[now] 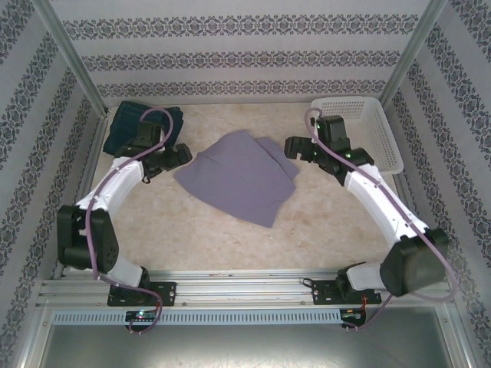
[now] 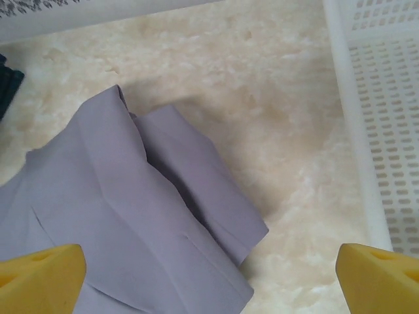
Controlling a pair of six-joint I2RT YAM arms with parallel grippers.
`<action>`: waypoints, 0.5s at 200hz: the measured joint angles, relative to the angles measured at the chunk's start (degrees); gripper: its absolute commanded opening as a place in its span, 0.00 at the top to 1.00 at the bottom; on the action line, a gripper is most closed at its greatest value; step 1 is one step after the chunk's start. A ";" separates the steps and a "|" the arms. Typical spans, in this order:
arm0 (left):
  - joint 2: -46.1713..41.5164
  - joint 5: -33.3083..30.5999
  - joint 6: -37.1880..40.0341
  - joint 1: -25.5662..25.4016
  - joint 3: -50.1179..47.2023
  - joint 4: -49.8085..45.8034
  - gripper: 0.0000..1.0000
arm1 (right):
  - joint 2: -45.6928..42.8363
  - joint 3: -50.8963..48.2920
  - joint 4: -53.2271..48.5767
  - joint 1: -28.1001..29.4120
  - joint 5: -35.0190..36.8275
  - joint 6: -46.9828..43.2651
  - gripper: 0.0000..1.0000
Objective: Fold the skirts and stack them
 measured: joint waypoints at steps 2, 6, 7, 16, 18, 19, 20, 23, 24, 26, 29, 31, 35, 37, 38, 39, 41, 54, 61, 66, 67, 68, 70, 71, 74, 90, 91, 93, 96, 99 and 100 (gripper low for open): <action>0.57 0.04 -0.09 -0.04 0.22 -0.02 0.00 | -0.35 -0.85 0.52 0.00 -0.22 0.48 0.03; 1.95 0.22 -0.17 -0.28 0.72 -0.11 0.00 | -1.05 -2.62 1.64 0.02 -0.55 1.75 0.04; 2.14 0.22 -0.17 -0.33 0.83 -0.17 0.00 | -1.14 -2.95 1.84 0.02 -0.63 2.01 0.04; 4.96 0.48 -0.37 -0.79 2.38 -0.42 0.00 | -2.16 -7.02 4.24 0.26 -1.25 4.90 0.05; 5.62 0.55 -0.37 -0.92 2.75 -0.42 0.00 | -2.32 -7.69 4.68 0.33 -1.38 5.53 0.05; 5.81 0.52 -0.37 -0.98 2.86 -0.42 0.00 | -2.49 -8.50 5.18 0.46 -1.38 6.25 0.05; 6.14 0.52 -0.37 -1.09 3.10 -0.44 0.00 | -2.54 -8.83 5.35 0.52 -1.44 6.60 0.05; 6.84 0.66 -0.37 -1.25 3.58 -0.44 0.00 | -2.75 -10.14 6.08 0.79 -1.64 7.61 0.05; 7.04 0.70 -0.37 -1.31 3.72 -0.42 0.00 | -2.84 -10.78 6.36 0.92 -1.68 8.11 0.05; 7.58 0.79 -0.37 -1.53 4.07 -0.42 0.00 | -3.02 -11.80 7.02 1.22 -1.68 9.14 0.05; 8.31 0.94 -0.37 -1.79 4.70 -0.42 0.00 | -3.28 -13.25 8.00 1.64 -1.75 10.36 0.05; 8.66 1.07 -0.37 -1.92 4.90 -0.39 0.00 | -3.48 -14.43 8.61 2.01 -1.81 11.32 0.05; 9.57 1.33 -0.35 -2.32 5.66 -0.39 0.00 | -3.80 -16.28 9.88 2.64 -1.84 13.11 0.05; 10.01 1.60 -0.35 -2.51 6.03 -0.37 0.00 | -4.02 -17.35 10.45 3.02 -1.90 13.92 0.05; 10.21 1.70 -0.35 -2.60 6.14 -0.35 0.00 | -4.09 -17.75 10.69 3.17 -1.90 14.43 0.05; 10.43 1.79 -0.35 -2.69 6.27 -0.35 0.00 | -4.17 -18.21 10.99 3.37 -1.84 14.78 0.05; 10.82 2.03 -0.35 -2.89 6.67 -0.35 0.00 | -4.39 -19.28 11.58 3.80 -1.84 15.91 0.05; 13.53 3.52 -0.35 -4.13 8.59 0.33 0.00 | -5.29 -24.44 14.34 6.21 -1.88 20.92 0.02; 15.08 4.24 -0.35 -4.63 9.42 0.83 0.00 | -5.40 -26.18 15.15 7.34 -1.88 23.30 0.02; 16.20 4.70 -0.35 -4.92 9.86 1.31 0.00 | -5.40 -27.08 15.58 8.20 -1.81 24.81 0.02; 16.35 4.81 -0.35 -4.94 9.90 1.38 0.00 | -5.40 -27.19 15.63 8.33 -1.81 25.09 0.02; 16.63 4.94 -0.35 -4.94 10.01 1.51 0.00 | -5.40 -27.28 15.65 8.44 -1.81 25.31 0.02; 16.96 5.18 -0.35 -5.01 10.12 1.70 0.00 | -5.40 -27.50 15.80 8.74 -1.79 25.77 0.02; 17.31 5.33 -0.35 -5.14 10.16 1.86 0.00 | -5.40 -27.58 15.78 8.83 -1.79 25.92 0.02; 18.01 5.70 -0.35 -5.27 10.23 2.21 0.00 | -5.40 -27.91 15.96 9.22 -1.68 26.75 0.02; 21.27 7.63 -0.46 -5.57 10.27 3.21 0.00 | -5.40 -28.70 17.09 10.03 -1.60 28.96 0.02; 21.59 7.85 -0.52 -5.57 10.23 3.30 0.00 | -5.40 -28.74 17.18 10.03 -1.60 29.05 0.02; 21.88 8.04 -0.59 -5.60 10.12 3.39 0.00 | -5.40 -28.83 17.35 10.03 -1.60 29.24 0.03; 22.45 8.37 -0.63 -5.64 9.84 3.69 0.00 | -5.40 -28.94 17.62 10.03 -1.60 29.42 0.03; 22.80 8.61 -0.81 -5.64 9.51 3.85 0.00 | -5.42 -29.05 17.92 10.01 -1.62 29.53 0.03; 22.84 8.63 -0.83 -5.64 9.42 3.93 0.00 | -5.42 -29.11 18.10 10.01 -1.64 29.53 0.03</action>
